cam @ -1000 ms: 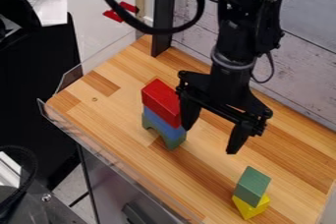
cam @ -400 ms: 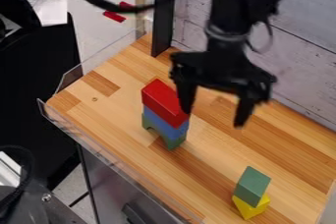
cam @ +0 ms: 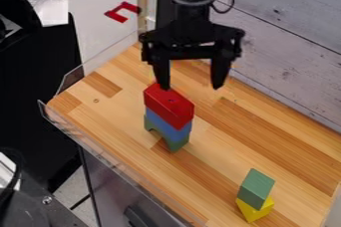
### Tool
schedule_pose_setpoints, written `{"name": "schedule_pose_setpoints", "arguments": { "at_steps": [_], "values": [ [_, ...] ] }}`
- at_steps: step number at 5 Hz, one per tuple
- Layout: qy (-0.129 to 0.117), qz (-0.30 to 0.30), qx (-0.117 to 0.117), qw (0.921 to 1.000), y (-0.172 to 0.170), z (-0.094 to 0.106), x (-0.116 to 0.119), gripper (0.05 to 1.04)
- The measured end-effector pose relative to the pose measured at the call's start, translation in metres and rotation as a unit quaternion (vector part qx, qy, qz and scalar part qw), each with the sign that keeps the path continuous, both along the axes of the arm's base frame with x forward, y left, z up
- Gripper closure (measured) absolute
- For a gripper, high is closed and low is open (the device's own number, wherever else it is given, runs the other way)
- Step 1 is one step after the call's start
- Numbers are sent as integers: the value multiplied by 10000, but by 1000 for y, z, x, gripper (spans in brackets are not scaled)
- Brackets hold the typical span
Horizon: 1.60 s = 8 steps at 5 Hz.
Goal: Put the red block in between the arch and the cube
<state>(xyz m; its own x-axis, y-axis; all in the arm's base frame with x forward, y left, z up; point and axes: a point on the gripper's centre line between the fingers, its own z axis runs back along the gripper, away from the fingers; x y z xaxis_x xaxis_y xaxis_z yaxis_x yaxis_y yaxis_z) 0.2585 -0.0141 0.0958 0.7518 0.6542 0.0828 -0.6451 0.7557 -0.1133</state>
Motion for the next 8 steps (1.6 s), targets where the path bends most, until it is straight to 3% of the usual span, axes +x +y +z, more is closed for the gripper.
{"name": "schedule_pose_setpoints", "arguments": {
  "at_steps": [1,2,3,5,6,8],
  "values": [
    [43,516,-131,9986,7,-4,2,83],
    [25,1482,-291,9885,10,-9,2,83],
    [139,2195,-220,9753,15,-15,1,83],
    [371,2646,-337,9631,16,-23,-2,83],
    [626,2662,-413,9610,18,-34,-4,83],
    [848,2842,-449,9540,23,-50,-4,83]
  ]
}}
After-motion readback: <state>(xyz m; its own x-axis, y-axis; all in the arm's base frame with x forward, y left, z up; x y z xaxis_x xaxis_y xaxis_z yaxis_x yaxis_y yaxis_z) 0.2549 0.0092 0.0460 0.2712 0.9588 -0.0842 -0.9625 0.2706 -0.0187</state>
